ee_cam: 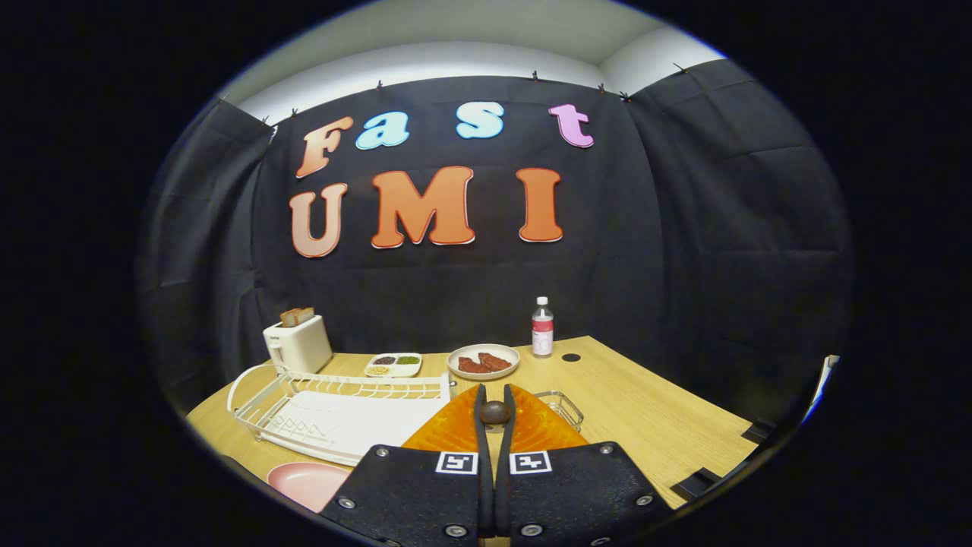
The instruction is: Take the plate from the dish rack, then take the spoon from the basket and place it into the plate.
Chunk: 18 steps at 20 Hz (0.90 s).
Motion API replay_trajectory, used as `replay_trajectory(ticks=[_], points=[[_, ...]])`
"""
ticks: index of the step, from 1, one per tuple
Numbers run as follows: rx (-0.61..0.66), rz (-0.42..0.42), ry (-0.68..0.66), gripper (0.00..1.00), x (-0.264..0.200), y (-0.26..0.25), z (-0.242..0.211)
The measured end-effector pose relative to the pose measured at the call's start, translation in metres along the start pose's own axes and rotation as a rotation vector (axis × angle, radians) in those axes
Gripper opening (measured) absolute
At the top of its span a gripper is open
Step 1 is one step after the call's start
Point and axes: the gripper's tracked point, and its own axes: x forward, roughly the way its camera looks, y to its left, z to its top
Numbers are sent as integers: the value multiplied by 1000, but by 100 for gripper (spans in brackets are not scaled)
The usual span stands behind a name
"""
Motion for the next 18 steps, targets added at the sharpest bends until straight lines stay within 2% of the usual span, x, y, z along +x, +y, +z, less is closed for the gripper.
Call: replay_trajectory(ticks=[8, 18], points=[[-30, 210, 47, 1, -56, 87, -31], [-33, 427, 140, 1, -78, 172, -99]])
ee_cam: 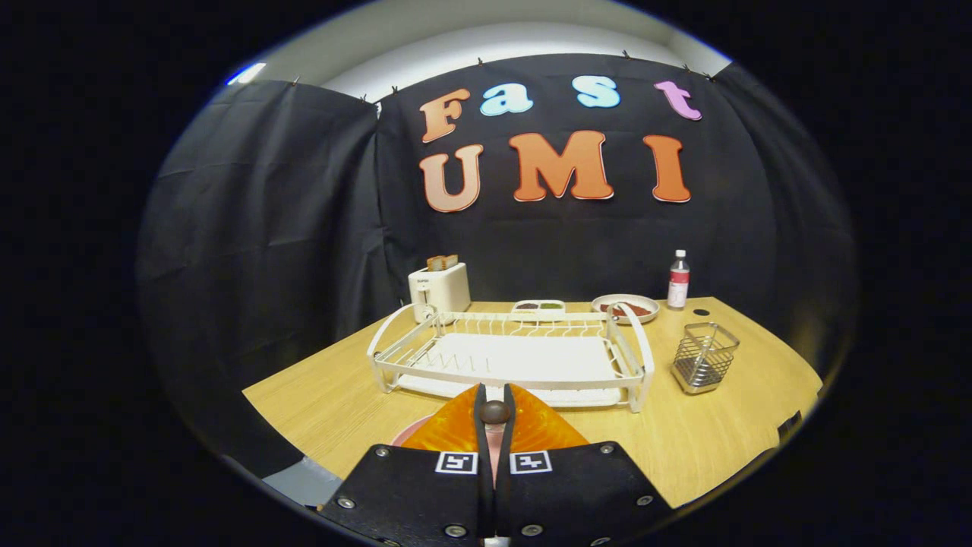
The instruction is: Take the plate from the dish rack, then take the spoon from the basket and place it into the plate.
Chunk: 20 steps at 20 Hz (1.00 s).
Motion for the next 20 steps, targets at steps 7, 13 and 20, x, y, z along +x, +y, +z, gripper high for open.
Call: replay_trajectory(ticks=[7, 13, 20], points=[[0, 91, 34, 2, 16, 30, -24], [-100, 92, 64, 12, 10, 22, -38], [-125, 5, 96, 99, 6, -5, -49]])
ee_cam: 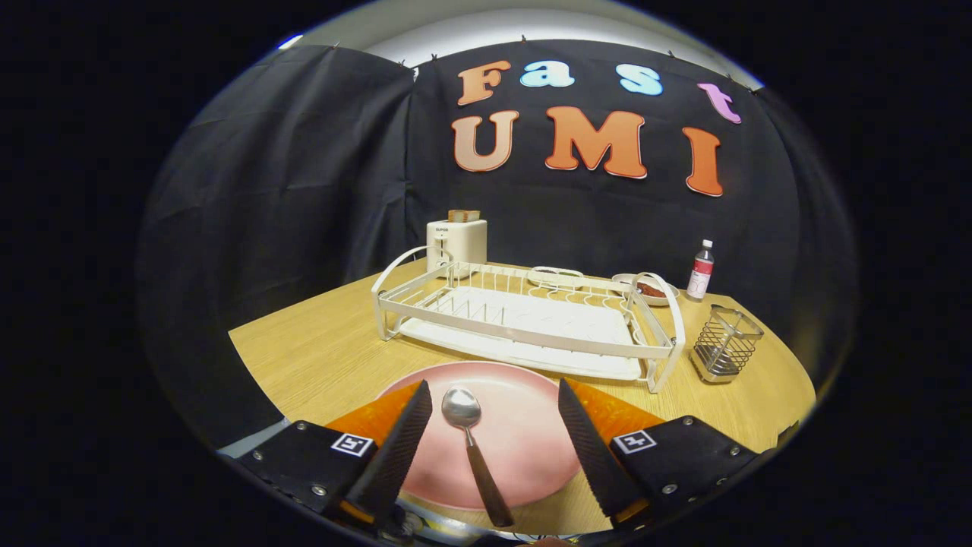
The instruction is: Take the plate from the dish rack, then take the spoon from the basket and place it into the plate.
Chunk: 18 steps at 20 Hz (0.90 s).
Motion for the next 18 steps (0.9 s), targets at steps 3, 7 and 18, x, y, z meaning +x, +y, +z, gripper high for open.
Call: replay_trajectory(ticks=[3, 7, 18], points=[[12, -34, -14, 99, -5, -12, 7], [41, -84, -28, 99, -11, -34, 18], [73, -256, -127, 99, -52, -133, 82]])
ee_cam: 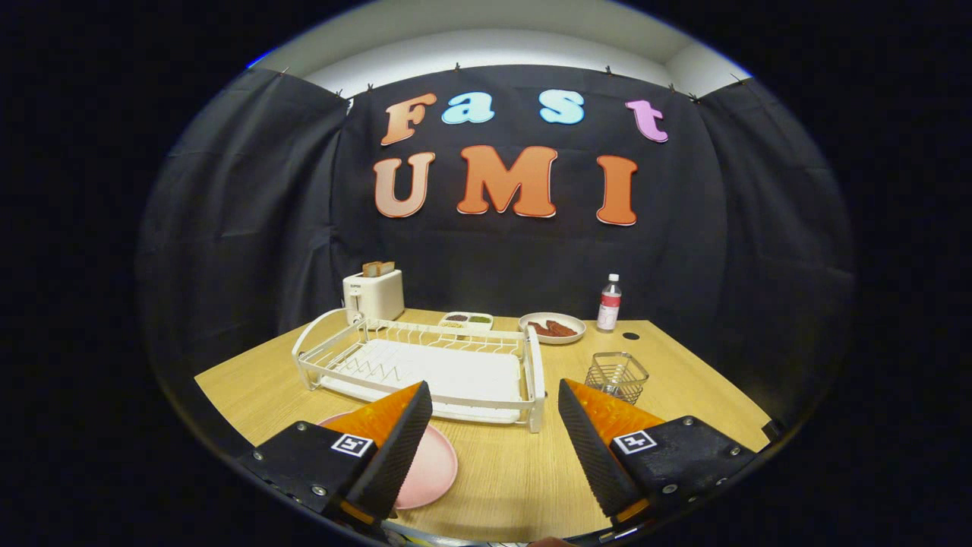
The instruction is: Take the plate from the dish rack, then take the spoon from the basket and place it into the plate.
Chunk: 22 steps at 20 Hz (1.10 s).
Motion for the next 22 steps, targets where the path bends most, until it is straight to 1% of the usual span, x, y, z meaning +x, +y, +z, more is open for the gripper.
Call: replay_trajectory(ticks=[3, 7, 11, 16, 22], points=[[12, -33, -17, 99, 1, -26, 10], [40, -33, -16, 99, 10, -40, 8], [38, -13, 1, 99, 21, -39, 1], [34, 4, -33, 99, 24, -31, 16], [34, -16, -14, 99, 26, -35, 9]])
